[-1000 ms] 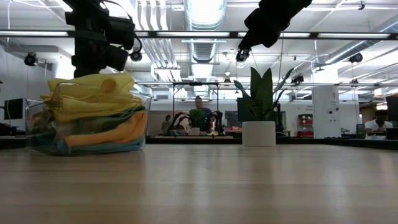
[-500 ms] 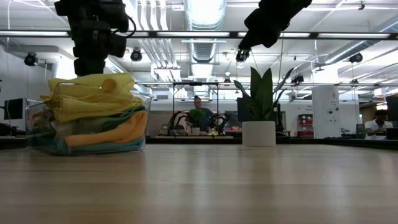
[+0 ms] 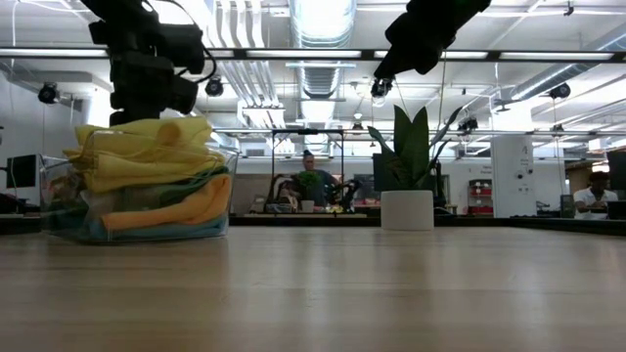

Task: Fold microfiber towels
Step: Put the yellow microfiber cloth into the transparent bin

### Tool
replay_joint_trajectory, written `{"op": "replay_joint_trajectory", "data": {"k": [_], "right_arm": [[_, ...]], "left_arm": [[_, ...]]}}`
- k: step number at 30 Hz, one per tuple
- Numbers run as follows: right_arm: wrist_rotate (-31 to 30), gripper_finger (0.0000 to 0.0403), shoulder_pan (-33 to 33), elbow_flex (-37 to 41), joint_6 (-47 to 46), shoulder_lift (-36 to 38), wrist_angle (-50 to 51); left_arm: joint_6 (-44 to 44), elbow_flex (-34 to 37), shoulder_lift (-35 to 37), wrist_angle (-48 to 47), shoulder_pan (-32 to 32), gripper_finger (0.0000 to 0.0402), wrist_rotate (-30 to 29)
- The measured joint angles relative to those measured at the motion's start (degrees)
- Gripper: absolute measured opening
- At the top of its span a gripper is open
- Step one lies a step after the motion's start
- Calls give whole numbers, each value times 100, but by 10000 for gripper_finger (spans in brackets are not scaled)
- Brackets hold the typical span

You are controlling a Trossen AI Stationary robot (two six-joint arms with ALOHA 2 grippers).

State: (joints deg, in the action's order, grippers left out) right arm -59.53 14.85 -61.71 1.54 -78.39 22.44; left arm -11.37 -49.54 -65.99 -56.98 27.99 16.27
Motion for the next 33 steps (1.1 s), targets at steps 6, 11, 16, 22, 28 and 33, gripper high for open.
{"op": "replay_joint_trajectory", "data": {"k": [6,11,16,22,28,33], "right_arm": [[-2,189,0,0,-1,0,0],[-2,189,0,0,1,0,0],[-2,189,0,0,3,0,-2],[-2,189,0,0,13,0,0],[-2,189,0,0,18,0,0],[-2,189,0,0,20,0,0]], "left_arm": [[-35,35,-152,82,-99,292,111],[-37,33,-306,119,-281,286,21],[-39,32,-476,137,-476,229,-238],[-37,29,-440,121,-568,120,-310],[-56,-193,-222,93,-566,12,-314],[-177,-415,-34,43,-566,16,-316]]}}
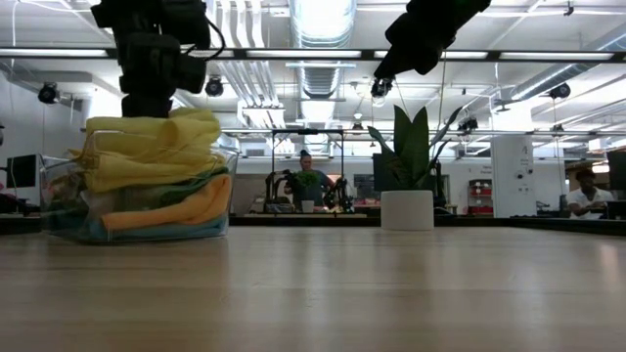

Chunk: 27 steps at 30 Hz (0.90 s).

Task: Fold microfiber towels
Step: Put the yellow microfiber cloth into the transparent bin

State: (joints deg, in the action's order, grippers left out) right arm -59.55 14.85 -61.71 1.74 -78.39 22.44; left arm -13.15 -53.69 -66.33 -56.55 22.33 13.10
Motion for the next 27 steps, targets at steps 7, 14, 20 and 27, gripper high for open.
{"op": "replay_joint_trajectory", "data": {"k": [7,14,20,27], "right_arm": [[0,189,0,0,-2,0,2],[0,189,0,0,-2,0,2],[0,189,0,0,31,0,0],[0,189,0,0,29,0,-5]], "left_arm": [[-3,-256,84,-393,4,17,-32],[-35,-431,75,-1248,4,18,-1082],[-155,-450,73,-1694,4,18,-1887],[-151,-427,68,-1648,5,18,-2242]]}}
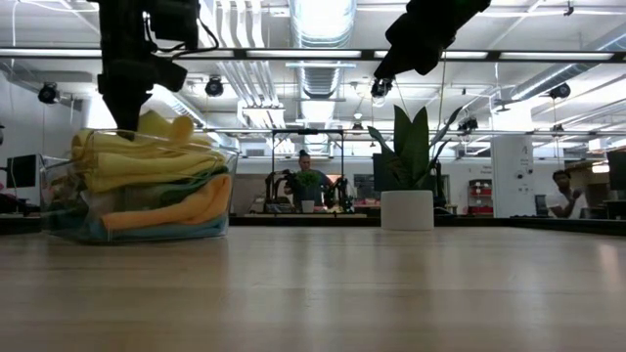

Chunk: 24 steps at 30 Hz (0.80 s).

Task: Fold microfiber towels
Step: Put the yellow microfiber cloth into the transparent bin

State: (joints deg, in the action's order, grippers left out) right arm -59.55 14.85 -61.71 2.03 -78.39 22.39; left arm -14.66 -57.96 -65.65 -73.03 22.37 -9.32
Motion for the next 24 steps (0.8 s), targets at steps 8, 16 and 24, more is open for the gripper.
{"op": "replay_joint_trajectory", "data": {"k": [8,16,24], "right_arm": [[-2,189,0,0,15,0,-10],[-2,189,-2,0,54,0,-21],[-2,189,-17,0,56,-2,-21]], "left_arm": [[96,-15,0,-13,4,47,-178],[145,-35,0,-183,4,155,-461],[142,-331,7,-707,4,217,-1328]]}}
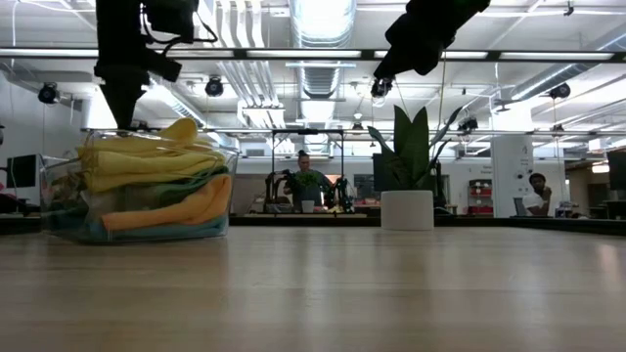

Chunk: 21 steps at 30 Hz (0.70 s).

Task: Fold microfiber towels
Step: Put the yellow microfiber cloth into the transparent bin

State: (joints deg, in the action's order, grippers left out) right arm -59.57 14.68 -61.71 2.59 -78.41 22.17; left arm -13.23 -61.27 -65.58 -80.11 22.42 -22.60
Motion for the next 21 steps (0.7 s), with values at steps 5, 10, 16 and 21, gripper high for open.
{"op": "replay_joint_trajectory", "data": {"k": [5,10,16,21], "right_arm": [[0,189,-7,0,-3,0,3],[6,189,-5,2,-42,0,29],[465,189,-48,24,-11,-2,28],[772,189,-74,45,-16,-2,28]], "left_arm": [[0,10,0,494,-106,219,1044],[-16,41,0,710,-577,219,1668],[-925,43,-4,1088,-1487,219,1930],[-1476,65,-117,1702,-2346,219,1935]]}}
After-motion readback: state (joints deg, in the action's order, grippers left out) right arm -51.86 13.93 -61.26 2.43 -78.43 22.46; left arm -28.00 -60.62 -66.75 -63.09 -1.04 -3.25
